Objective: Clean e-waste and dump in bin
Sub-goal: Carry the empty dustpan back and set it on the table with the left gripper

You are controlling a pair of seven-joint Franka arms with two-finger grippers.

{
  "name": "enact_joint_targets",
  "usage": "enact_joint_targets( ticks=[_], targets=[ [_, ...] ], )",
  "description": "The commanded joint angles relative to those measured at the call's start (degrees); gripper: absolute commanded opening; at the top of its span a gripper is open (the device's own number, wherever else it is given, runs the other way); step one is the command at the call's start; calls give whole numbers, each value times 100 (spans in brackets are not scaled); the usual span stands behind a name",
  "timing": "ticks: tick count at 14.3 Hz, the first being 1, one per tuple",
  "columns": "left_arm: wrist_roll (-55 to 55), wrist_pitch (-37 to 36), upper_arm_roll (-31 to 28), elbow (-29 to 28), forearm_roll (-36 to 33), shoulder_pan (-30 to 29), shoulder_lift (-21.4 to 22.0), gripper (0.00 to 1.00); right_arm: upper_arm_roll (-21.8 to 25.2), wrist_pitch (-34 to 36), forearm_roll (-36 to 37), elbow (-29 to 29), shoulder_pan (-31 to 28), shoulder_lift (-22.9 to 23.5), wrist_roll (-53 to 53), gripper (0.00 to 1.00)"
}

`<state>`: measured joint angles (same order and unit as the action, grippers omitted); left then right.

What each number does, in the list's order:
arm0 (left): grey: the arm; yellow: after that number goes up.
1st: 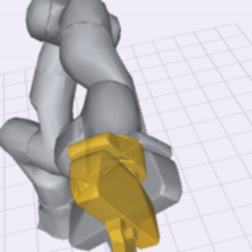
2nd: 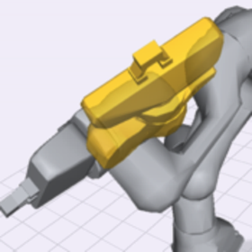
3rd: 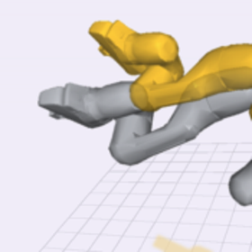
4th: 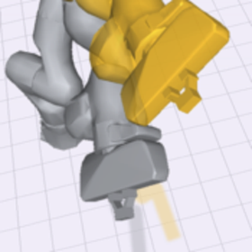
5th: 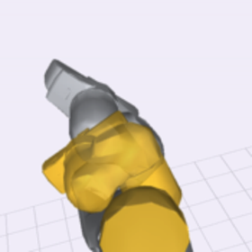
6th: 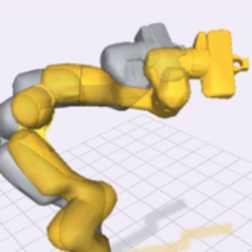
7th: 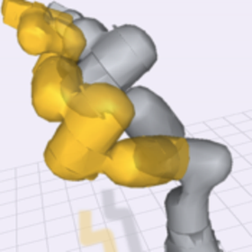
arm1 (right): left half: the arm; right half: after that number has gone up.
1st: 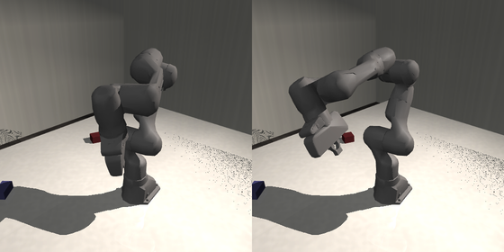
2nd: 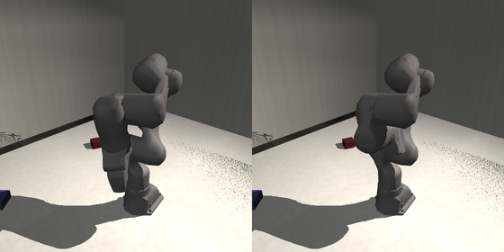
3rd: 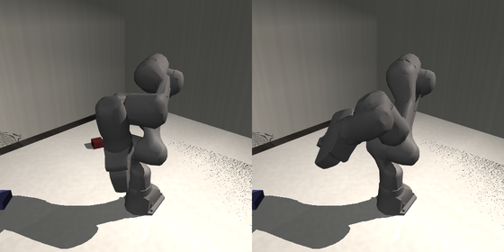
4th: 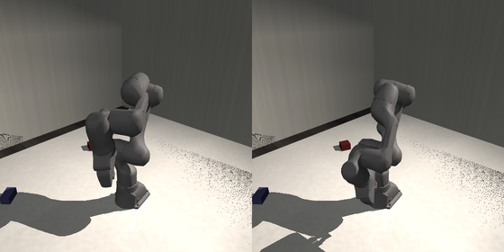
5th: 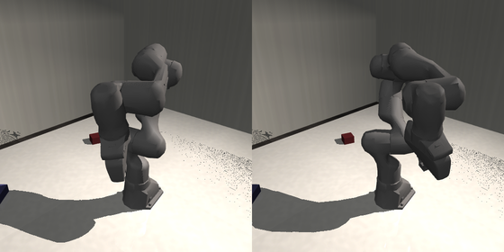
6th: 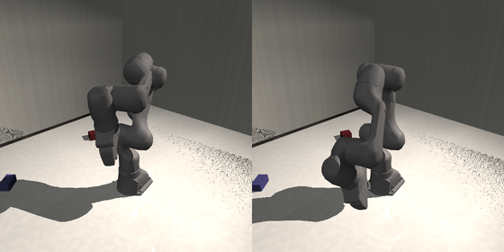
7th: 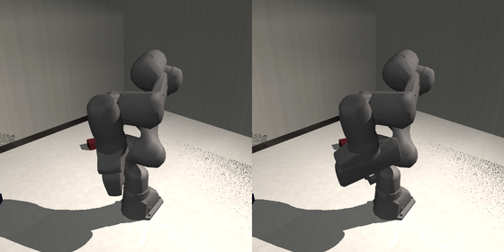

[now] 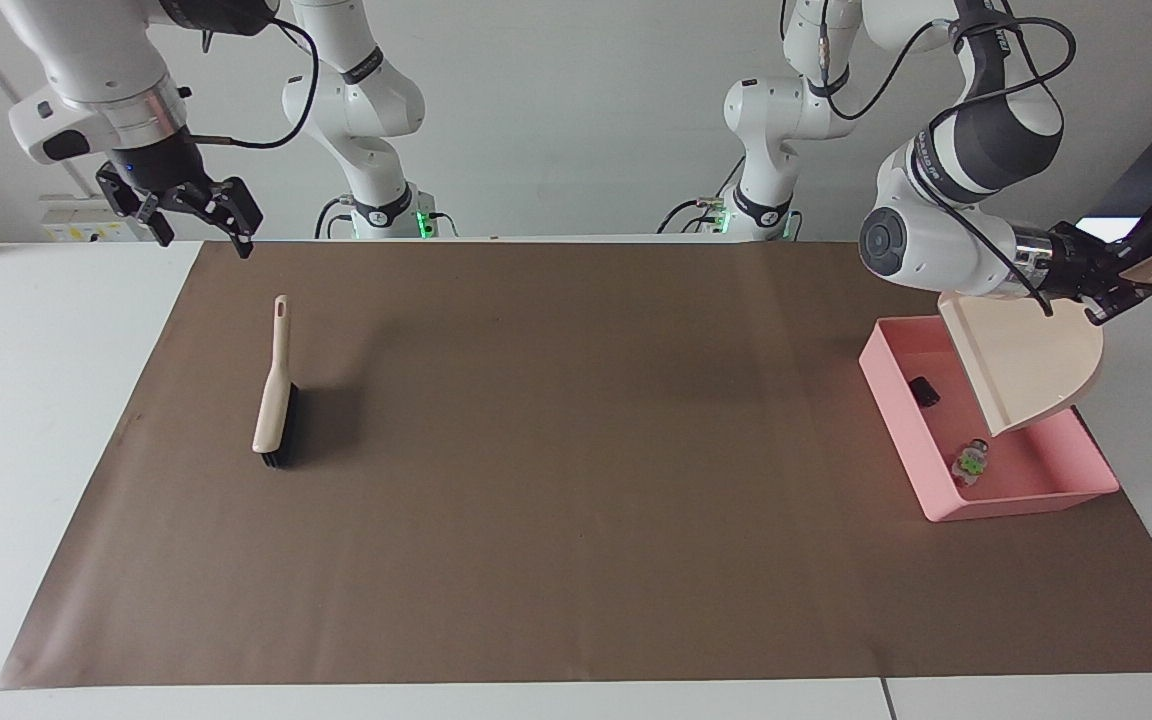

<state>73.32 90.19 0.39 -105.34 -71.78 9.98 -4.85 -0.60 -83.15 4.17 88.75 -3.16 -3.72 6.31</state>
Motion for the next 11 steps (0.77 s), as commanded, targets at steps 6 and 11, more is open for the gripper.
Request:
enact_joint_targets(
  ticks=[6, 11],
  targets=[
    [253, 208, -47, 84, 2790, 522, 19, 0, 445, 150, -382, -129, 630, 222, 292, 100],
    [-114, 946, -47, -538, 3776, 1057, -34, 0, 596, 150, -400, 185, 712, 57, 292, 100]
  ],
)
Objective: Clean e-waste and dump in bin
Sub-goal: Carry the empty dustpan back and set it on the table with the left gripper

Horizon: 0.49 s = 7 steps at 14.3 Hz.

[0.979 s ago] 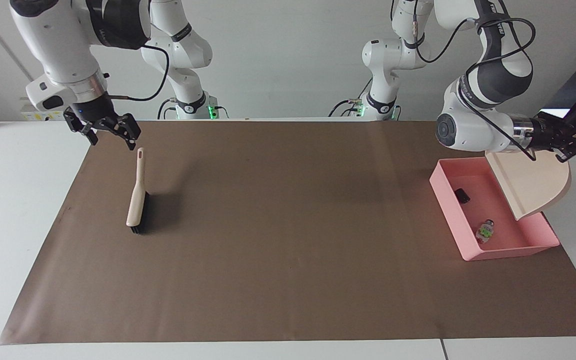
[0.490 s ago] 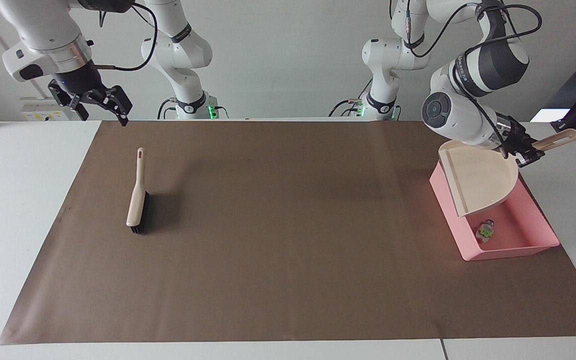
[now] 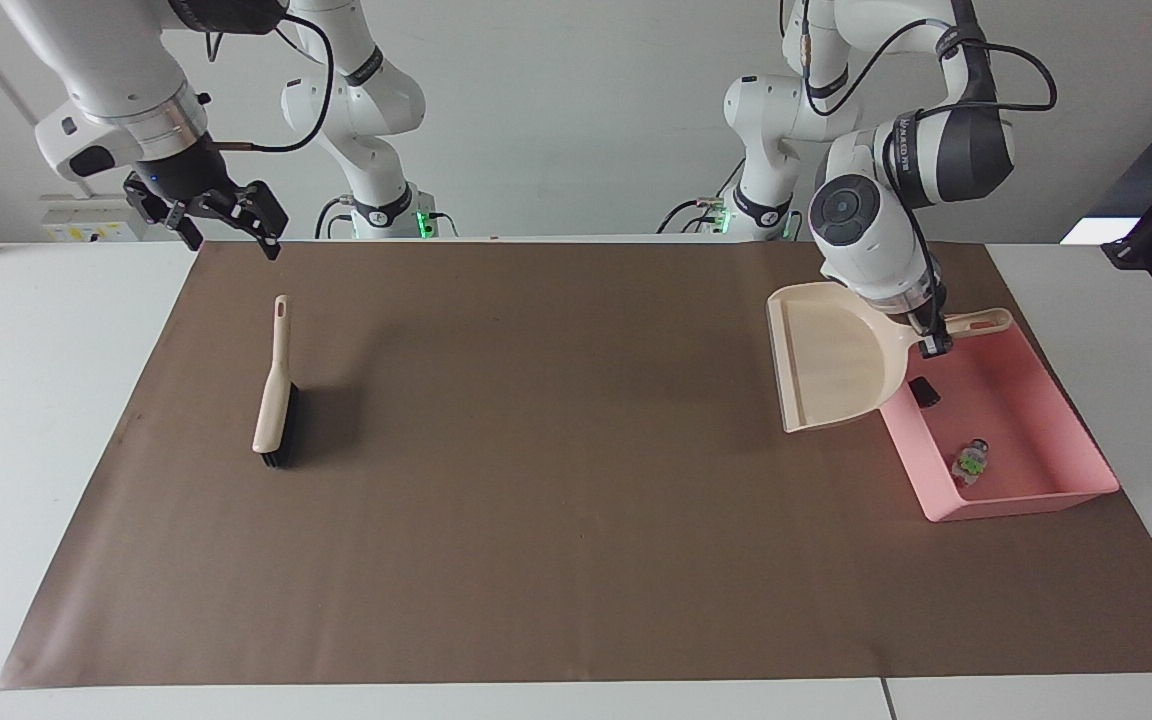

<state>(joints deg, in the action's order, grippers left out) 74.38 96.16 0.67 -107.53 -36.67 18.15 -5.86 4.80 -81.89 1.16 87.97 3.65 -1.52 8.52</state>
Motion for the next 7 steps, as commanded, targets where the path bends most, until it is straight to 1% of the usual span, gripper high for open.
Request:
enact_joint_targets(
  ticks=[1, 2, 4, 6, 7],
  targets=[
    [-501, 577, -76, -513, 327, 346, 59, 0, 73, 16, -98, 361, 39, -216, 62, 100],
    [-800, 796, -76, -715, 336, 513, 50, 0, 82, -45, -98, 327, 48, -208, 62, 100],
    [-1231, 1140, -76, -988, 336, 620, 7, 0, 91, -108, -98, 230, 109, -155, 44, 100],
    [-1714, 1185, -76, -1025, 336, 952, -273, 0, 109, -108, -89, 230, 162, -155, 53, 100],
    [-1960, 1220, -76, -1025, 336, 1023, -362, 0, 83, -108, -89, 221, 127, -146, 36, 100]
  ],
)
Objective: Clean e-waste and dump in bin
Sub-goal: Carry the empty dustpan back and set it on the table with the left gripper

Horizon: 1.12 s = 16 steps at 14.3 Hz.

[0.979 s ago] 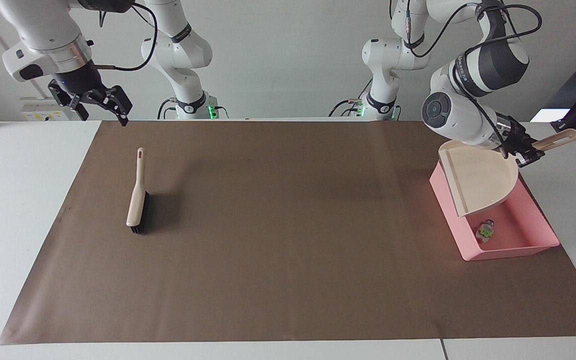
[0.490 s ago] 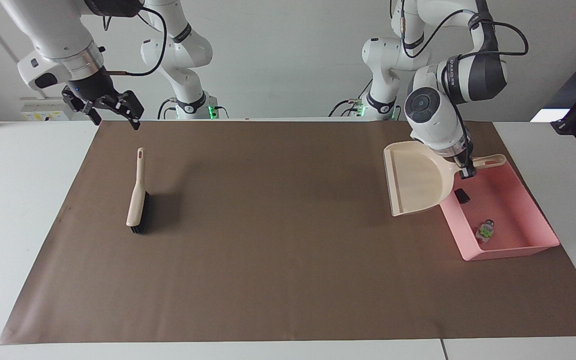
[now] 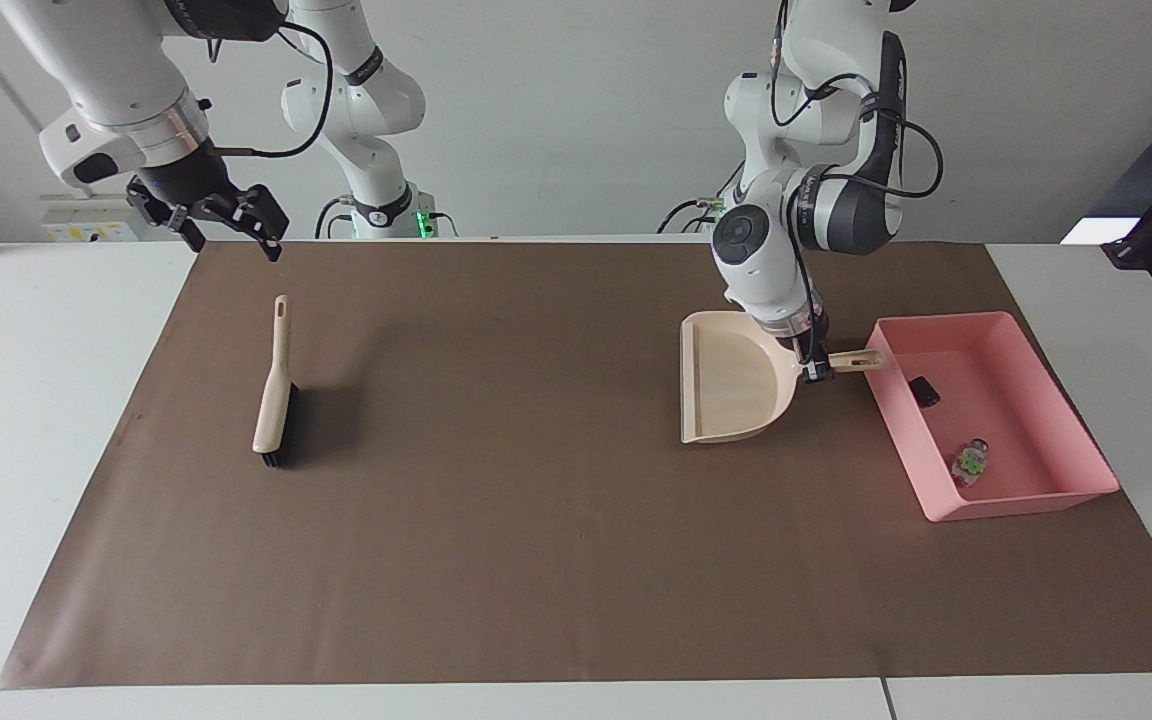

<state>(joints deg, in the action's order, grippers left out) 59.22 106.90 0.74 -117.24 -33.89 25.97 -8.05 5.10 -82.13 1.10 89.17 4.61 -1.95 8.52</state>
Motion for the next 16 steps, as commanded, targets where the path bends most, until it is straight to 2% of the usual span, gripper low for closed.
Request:
enact_joint_targets(
  ticks=[1, 7, 8, 11, 12, 14, 16],
  targets=[
    [-568, 234, -83, -54, 58, 320, -213, 0, 26, -83, -74, 101, 14, -104, 27, 100],
    [-946, 420, -83, -212, 58, 619, -276, 0, -18, -31, -83, 109, -92, -130, 9, 100],
    [-956, 402, -83, -221, 58, 619, -276, 4, -27, -31, -83, 109, -83, -131, 9, 100],
    [-1034, 245, -92, -168, 311, 523, -180, 52, -18, -48, -83, 127, -66, -148, 44, 100],
    [-1035, 122, -109, -116, 504, 444, -118, 63, -18, -48, -83, 127, -66, -148, 18, 100],
    [-1044, 7, -136, -45, 559, 217, 136, 82, -18, -66, -83, 136, -48, -148, 18, 100],
    [-1044, 15, -136, -45, 742, -117, 409, 93, -18, -83, -22, 136, -13, -148, -69, 100]
  ],
)
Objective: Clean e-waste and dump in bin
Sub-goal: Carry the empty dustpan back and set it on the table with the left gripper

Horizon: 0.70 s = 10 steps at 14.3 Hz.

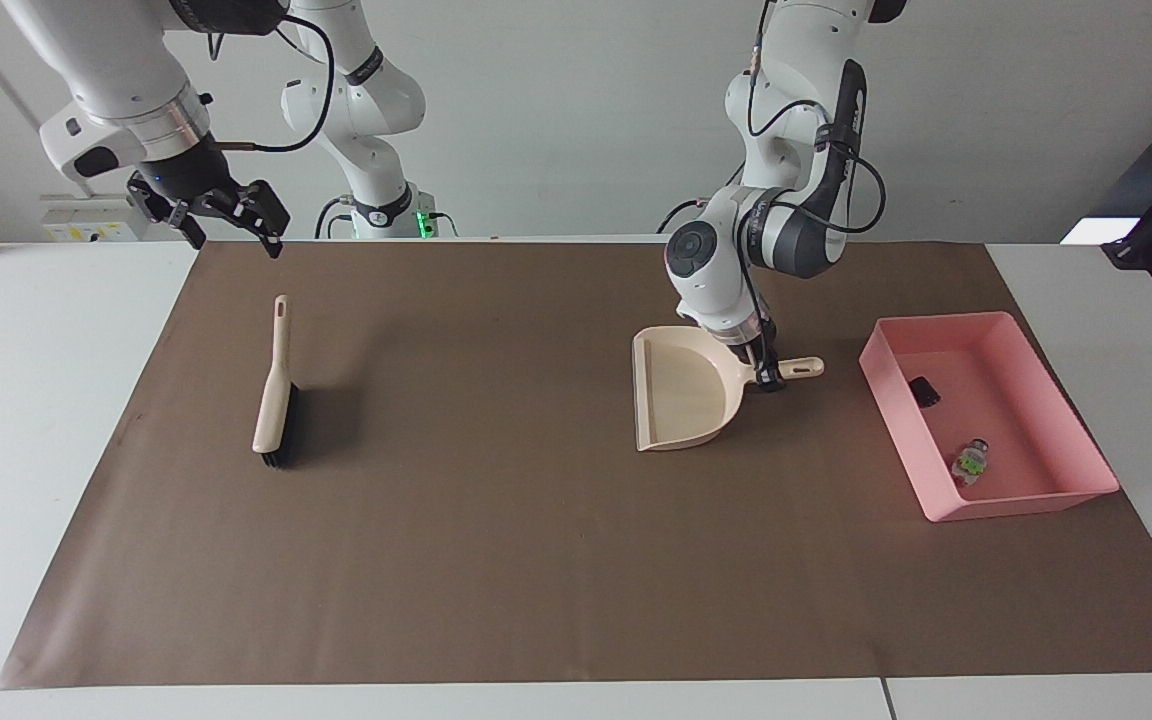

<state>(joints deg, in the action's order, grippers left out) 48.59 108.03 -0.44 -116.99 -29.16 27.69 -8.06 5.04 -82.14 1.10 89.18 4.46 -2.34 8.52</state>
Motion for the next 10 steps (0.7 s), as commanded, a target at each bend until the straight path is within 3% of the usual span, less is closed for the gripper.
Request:
enact_joint_targets(
  ticks=[1, 4, 10],
  targets=[
    [10, -106, -17, -87, 340, -464, 533, 97, -12, -83, -4, 135, -7, -109, -165, 100],
    [-322, -1, -17, -26, 454, -1079, 718, 97, 32, -100, 22, 144, -86, -100, -753, 100],
    [-1598, -106, -35, 307, 1323, -1880, 736, 98, 32, -233, 128, 240, -68, -136, -773, 100]
  ],
)
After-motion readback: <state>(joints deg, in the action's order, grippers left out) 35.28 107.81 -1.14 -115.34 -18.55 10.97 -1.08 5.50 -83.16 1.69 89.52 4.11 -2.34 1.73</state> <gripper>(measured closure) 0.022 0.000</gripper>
